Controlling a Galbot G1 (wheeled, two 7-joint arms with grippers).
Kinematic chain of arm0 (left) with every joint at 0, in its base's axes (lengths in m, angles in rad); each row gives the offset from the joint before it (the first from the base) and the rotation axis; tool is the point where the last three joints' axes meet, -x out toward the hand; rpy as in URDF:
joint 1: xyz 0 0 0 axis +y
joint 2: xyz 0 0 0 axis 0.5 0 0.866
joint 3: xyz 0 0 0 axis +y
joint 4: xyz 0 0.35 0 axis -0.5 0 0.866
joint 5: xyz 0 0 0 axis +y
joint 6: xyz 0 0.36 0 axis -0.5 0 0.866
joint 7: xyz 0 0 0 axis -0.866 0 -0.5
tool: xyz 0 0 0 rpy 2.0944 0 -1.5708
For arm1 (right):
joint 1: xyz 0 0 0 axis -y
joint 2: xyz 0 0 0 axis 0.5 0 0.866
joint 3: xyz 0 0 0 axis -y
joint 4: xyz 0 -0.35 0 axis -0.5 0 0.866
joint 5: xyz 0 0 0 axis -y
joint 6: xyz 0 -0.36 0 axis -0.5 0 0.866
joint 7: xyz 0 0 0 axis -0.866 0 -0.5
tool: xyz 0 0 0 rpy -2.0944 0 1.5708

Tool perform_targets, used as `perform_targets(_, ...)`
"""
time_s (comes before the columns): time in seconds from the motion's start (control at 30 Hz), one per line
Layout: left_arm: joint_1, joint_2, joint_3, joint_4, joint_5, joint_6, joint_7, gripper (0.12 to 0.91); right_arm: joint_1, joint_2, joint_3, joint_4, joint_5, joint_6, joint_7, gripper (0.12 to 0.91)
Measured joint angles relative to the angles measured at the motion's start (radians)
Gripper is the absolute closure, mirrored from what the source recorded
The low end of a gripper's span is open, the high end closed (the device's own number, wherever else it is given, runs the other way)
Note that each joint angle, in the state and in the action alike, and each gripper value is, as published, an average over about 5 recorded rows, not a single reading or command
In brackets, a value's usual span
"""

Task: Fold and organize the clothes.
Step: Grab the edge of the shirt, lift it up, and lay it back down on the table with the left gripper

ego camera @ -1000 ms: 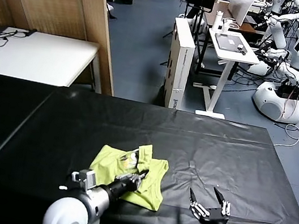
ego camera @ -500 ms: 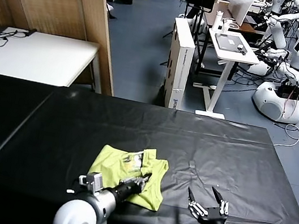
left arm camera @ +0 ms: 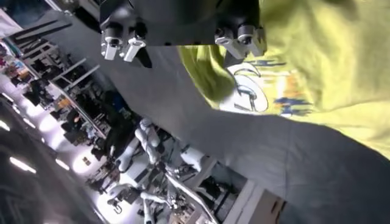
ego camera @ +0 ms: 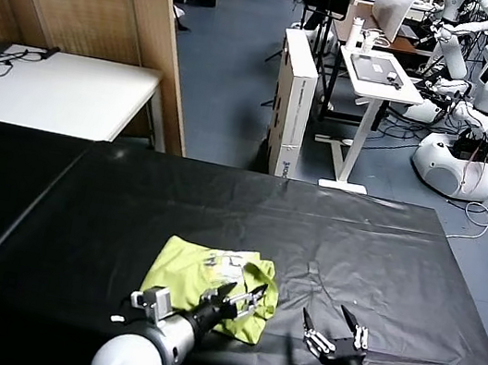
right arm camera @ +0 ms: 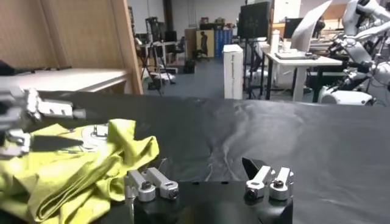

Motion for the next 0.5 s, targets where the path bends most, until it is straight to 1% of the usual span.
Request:
perform_targets(0.1,0.016,-0.006,-0.014,0.002,0.023,-0.002,0.001,0.123,0.022,-0.018,-0.039,-0.015,-0.056,0.018,-0.009,0.118)
perform_targets(0.2,0.027,-0.012,-0.020,0.005,0.034,-0.003,0.001,0.123,0.030,-0.030,-0.058,-0.026,-0.081,0.027,-0.014,0.133)
perform_targets(0.37,0.035,-0.018,-0.025,0.010,0.039,-0.004,0.001,0.123,0.040,-0.036,-0.075,-0.049,-0.117,0.039,-0.017,0.215)
perform_targets(0.5,0.038,-0.020,-0.025,0.011,0.041,-0.005,0.002,0.123,0.046,-0.029,-0.089,-0.067,-0.141,0.044,-0.016,0.251)
